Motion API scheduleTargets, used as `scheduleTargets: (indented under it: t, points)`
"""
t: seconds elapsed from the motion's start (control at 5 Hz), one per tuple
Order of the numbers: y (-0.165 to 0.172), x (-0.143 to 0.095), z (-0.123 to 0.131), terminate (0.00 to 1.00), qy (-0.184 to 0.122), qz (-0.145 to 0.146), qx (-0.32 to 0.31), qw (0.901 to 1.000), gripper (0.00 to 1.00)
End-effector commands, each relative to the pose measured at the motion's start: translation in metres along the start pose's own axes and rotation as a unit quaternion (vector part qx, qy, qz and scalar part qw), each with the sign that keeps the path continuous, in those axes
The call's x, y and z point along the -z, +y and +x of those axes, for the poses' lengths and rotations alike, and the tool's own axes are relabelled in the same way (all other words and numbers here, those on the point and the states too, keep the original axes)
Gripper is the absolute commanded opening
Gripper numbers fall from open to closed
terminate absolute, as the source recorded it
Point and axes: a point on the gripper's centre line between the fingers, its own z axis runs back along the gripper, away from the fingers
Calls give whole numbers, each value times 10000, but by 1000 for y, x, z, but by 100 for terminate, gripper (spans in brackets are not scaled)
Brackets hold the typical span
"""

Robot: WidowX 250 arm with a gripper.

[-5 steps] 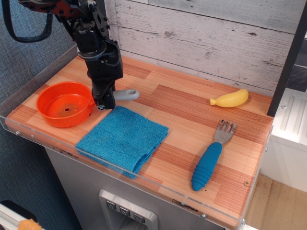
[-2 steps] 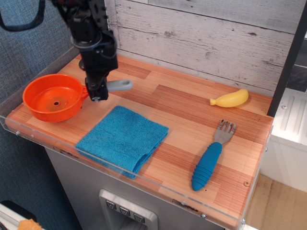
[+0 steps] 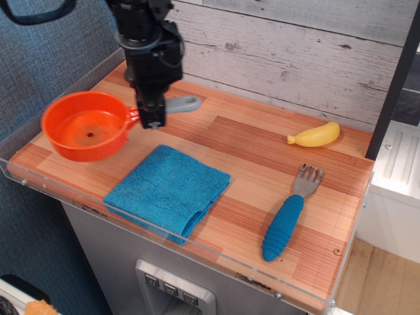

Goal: Place red pot on top of blue cloth.

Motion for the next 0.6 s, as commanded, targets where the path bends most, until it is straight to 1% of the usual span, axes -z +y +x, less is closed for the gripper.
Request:
scheduleTargets:
  t: [0.0,0.2,0.4]
  points:
    - [-19,-22,40,0,-204,354,-333,9986,0]
    - [-25,-15,51,0,-189,441,-524,9975,0]
    - [-30,-3,57,0,-360,215,-580,9974,0]
